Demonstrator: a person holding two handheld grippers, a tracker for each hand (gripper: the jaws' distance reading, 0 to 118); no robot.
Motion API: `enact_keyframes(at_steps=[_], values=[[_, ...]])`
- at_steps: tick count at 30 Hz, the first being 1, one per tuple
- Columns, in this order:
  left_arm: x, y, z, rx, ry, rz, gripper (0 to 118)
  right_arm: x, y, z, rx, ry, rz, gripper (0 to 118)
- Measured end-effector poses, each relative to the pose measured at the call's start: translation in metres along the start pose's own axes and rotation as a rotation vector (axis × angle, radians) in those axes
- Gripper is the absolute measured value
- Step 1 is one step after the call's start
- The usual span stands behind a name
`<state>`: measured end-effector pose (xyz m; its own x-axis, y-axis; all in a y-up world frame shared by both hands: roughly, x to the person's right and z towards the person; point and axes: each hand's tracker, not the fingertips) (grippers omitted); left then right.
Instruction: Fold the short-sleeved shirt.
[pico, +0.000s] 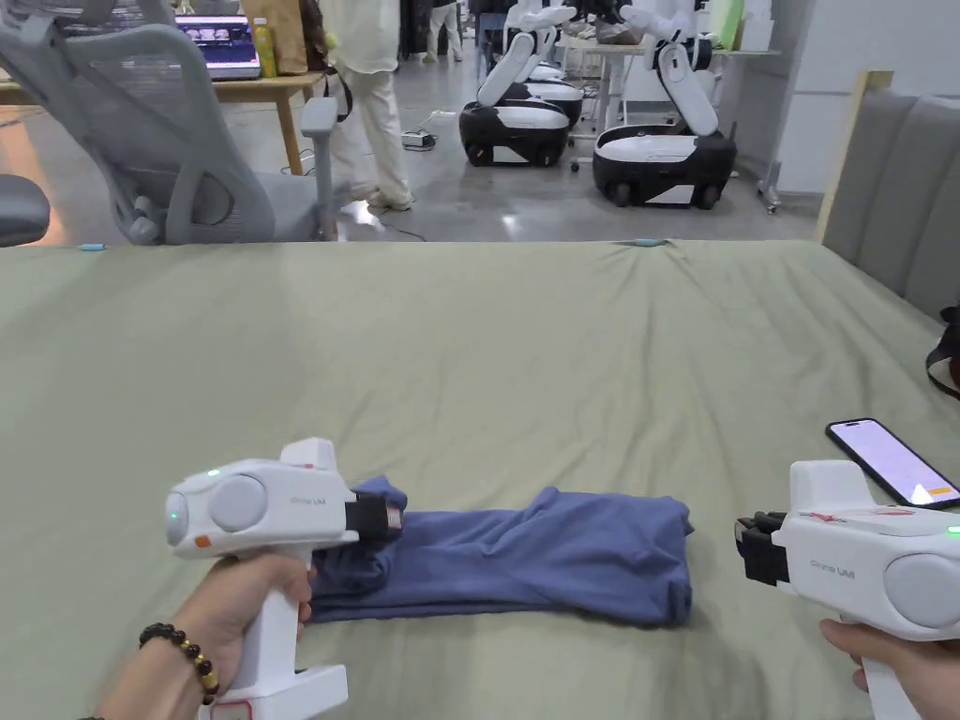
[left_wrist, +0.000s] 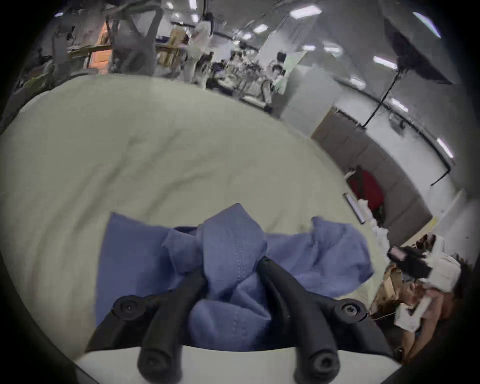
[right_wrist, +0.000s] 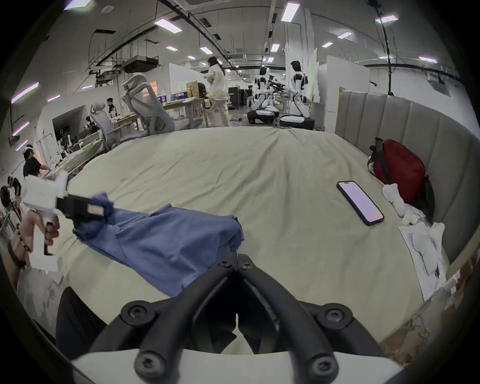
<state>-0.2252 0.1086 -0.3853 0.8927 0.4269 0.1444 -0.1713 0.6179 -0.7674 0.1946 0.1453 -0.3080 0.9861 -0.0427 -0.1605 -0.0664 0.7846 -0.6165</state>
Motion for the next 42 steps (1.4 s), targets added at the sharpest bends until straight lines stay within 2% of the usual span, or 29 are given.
enact_keyframes(at_steps=[3, 4, 5, 6, 7, 8, 10, 12, 13, 14, 15, 16, 17, 19, 22, 26, 29, 32, 37, 42], values=[[-0.003, -0.004, -0.013, -0.018, 0.008, 0.015, 20, 0.006, -0.002, 0.003, -0.004, -0.010, -0.008, 0], [-0.001, -0.004, -0.007, -0.001, -0.004, 0.013, 32, 0.007, -0.003, 0.003, -0.005, -0.014, -0.008, 0], [0.000, 0.000, 0.000, 0.001, -0.040, 0.007, 49, 0.008, -0.003, 0.002, -0.006, -0.015, -0.008, 0], [0.001, 0.004, 0.007, 0.005, -0.089, 0.006, 72, 0.009, -0.003, 0.001, -0.008, -0.014, -0.010, 0], [0.002, 0.006, 0.016, 0.020, -0.120, -0.013, 103, 0.009, -0.003, 0.000, -0.009, -0.012, -0.011, 0], [0.008, 0.007, 0.030, 0.066, -0.132, -0.032, 118, 0.009, -0.004, 0.000, -0.007, -0.010, -0.013, 0], [0.009, 0.011, 0.057, 0.217, -0.126, -0.071, 114, 0.007, -0.005, -0.001, -0.004, 0.000, -0.019, 0], [0.009, 0.012, 0.080, 0.270, -0.090, -0.045, 115, 0.006, -0.006, -0.002, -0.001, 0.014, -0.027, 0], [0.004, 0.014, 0.088, 0.287, -0.064, -0.020, 111, 0.005, -0.007, -0.003, -0.002, 0.019, -0.029, 0], [-0.002, 0.015, 0.094, 0.283, -0.042, 0.003, 98, 0.004, -0.008, -0.004, -0.002, 0.023, -0.029, 0], [-0.009, 0.015, 0.097, 0.275, -0.034, 0.002, 77, 0.003, -0.008, -0.005, -0.003, 0.025, -0.030, 0], [-0.014, 0.012, 0.100, 0.271, -0.023, 0.004, 33, 0.002, -0.009, -0.006, -0.004, 0.028, -0.030, 0], [-0.020, 0.010, 0.098, 0.249, 0.002, 0.000, 1, 0.001, -0.009, -0.007, -0.006, 0.031, -0.031, 0], [-0.028, 0.005, 0.091, 0.189, 0.054, 0.007, 0, -0.001, -0.010, -0.008, -0.011, 0.035, -0.029, 0], [-0.036, -0.005, 0.080, 0.144, -0.006, 0.003, 0, -0.002, -0.011, -0.008, -0.016, 0.040, -0.024, 0], [-0.031, -0.010, 0.053, 0.107, -0.002, -0.010, 0, -0.002, -0.012, -0.007, -0.021, 0.040, -0.022, 0], [-0.018, -0.008, 0.029, 0.052, -0.049, 0.019, 0, 0.001, -0.012, -0.002, -0.021, 0.034, -0.025, 0], [-0.002, -0.009, 0.001, 0.003, -0.135, -0.051, 0, 0.005, -0.012, 0.001, -0.023, 0.021, -0.026, 0], [0.039, -0.010, -0.036, -0.041, -0.135, -0.083, 0, 0.014, -0.014, 0.006, -0.022, -0.001, -0.035, 0], [0.044, -0.002, -0.041, -0.058, -0.120, -0.106, 0, 0.017, -0.016, 0.009, -0.022, -0.016, -0.047, 0]])
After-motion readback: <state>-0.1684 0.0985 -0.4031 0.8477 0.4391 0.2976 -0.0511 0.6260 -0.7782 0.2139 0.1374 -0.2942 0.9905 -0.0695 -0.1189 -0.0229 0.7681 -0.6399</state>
